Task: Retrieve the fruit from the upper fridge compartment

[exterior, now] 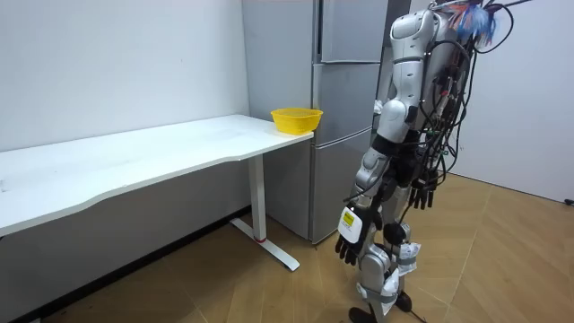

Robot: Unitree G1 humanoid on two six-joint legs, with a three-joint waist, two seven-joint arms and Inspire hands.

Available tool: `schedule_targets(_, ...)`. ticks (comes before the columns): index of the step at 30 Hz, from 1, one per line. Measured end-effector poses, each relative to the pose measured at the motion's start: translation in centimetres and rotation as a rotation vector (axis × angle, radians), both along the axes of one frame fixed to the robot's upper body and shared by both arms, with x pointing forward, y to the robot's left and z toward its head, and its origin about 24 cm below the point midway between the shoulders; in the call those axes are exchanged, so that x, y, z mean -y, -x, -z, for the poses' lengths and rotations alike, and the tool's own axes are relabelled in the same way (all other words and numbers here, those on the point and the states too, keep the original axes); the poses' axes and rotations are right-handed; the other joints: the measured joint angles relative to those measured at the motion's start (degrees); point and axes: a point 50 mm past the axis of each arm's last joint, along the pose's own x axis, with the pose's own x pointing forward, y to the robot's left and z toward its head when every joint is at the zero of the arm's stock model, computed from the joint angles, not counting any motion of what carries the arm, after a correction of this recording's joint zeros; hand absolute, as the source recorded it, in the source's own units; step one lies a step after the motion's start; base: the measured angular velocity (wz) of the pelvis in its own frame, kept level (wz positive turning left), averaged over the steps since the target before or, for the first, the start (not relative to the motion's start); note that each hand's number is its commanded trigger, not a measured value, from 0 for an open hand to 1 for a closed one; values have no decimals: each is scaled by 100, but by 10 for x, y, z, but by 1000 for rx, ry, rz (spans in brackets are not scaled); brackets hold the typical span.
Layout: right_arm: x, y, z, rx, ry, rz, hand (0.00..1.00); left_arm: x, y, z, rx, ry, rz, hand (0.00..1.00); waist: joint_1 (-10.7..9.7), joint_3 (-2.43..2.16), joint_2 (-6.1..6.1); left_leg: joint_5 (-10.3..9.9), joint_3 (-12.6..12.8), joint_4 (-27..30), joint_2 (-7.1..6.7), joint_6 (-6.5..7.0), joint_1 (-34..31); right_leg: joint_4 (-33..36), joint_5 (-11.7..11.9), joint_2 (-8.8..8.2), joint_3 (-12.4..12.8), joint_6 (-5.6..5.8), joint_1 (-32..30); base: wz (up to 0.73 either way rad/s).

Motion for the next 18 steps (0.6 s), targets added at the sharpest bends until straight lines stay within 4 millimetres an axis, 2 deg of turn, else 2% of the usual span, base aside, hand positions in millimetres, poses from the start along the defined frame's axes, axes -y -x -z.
schedule_targets(12,6,-3,-1,-6,39,-16,0,-7,-5,-1,12,-29,-29,0,9,-6,-42,0,-9,8,-1,0,-34,21,-2,-2,-5,-3,-46,0)
schedule_targets(18,7,-4,-1,-6,44,-21,0,-7,-1,-1,-7,-29,-33,0,20,-3,-56,0,-9,-10,-1,0,-24,10,-4,0,-7,-4,-35,0)
